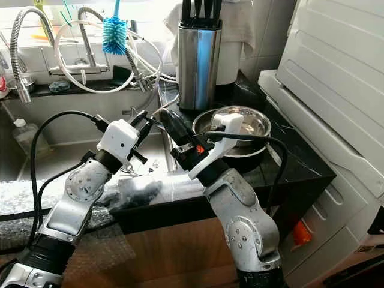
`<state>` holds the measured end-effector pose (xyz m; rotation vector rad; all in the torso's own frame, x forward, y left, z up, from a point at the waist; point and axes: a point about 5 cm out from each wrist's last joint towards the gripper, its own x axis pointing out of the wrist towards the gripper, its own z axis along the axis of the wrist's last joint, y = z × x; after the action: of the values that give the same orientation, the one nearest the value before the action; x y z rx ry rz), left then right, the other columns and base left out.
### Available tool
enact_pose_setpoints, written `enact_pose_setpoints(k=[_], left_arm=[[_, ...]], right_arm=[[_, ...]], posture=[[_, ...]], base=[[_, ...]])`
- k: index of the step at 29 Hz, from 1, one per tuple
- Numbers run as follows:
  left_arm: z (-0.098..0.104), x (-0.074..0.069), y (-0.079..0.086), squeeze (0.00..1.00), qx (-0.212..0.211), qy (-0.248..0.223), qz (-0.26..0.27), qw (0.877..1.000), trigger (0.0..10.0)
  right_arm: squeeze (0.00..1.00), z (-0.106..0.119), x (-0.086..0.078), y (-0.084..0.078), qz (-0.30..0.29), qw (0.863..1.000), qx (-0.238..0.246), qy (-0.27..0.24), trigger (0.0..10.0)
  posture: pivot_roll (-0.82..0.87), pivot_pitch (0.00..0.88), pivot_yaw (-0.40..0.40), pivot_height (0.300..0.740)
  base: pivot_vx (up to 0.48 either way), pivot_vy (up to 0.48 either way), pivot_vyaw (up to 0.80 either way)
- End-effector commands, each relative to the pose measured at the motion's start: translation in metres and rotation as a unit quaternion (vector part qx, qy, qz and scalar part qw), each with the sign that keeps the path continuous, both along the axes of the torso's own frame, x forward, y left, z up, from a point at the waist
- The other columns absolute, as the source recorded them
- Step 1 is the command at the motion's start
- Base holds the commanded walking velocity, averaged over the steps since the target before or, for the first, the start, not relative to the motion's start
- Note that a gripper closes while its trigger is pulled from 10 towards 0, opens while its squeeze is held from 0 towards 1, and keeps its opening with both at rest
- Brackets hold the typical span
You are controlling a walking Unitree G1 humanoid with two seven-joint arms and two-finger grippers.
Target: Kitchen organization
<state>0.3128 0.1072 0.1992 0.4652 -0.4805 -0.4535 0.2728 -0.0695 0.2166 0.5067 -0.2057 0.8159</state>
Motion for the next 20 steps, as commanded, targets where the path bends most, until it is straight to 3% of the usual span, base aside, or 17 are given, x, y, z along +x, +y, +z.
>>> enact_pose_setpoints(k=[1,9,10,11,20], left_arm=[[0.0109,-0.0008,0.0022,0.0,-0.017,-0.02,0.004,1.0,0.0],[0.0099,-0.0012,0.002,0.0,-0.019,-0.019,0.006,1.0,0.0],[0.0098,-0.0013,0.0023,0.0,-0.02,-0.019,0.006,1.0,0.0],[0.0097,-0.0012,0.0024,0.0,-0.019,-0.019,0.007,1.0,0.0],[0.0097,0.0001,0.0041,0.0,-0.02,-0.019,0.012,1.0,0.0]], right_arm=[[0.0,-0.0065,0.0018,-0.0046,-0.015,1.0,-0.02,0.01,10.0],[0.0,-0.0067,0.0031,-0.0055,-0.025,0.999,-0.026,0.005,10.0],[0.76,-0.0068,0.0032,-0.0053,-0.025,0.999,-0.026,0.005,10.0],[1.0,-0.0067,0.0032,-0.0051,-0.024,0.999,-0.026,0.004,10.0],[1.0,-0.0055,0.0041,-0.0043,-0.03,0.999,-0.027,-0.004,10.0]], posture=[[-0.13,0.0,-0.017,0.74],[-0.13,0.0,-0.022,0.74],[-0.13,0.0,-0.022,0.74],[-0.13,0.0,-0.023,0.74],[-0.13,0.0,-0.02,0.74]], base=[[0.0,0.0,0.0],[0.0,0.0,0.0],[0.0,0.0,0.0],[0.0,0.0,0.0],[0.0,0.0,0.0]])
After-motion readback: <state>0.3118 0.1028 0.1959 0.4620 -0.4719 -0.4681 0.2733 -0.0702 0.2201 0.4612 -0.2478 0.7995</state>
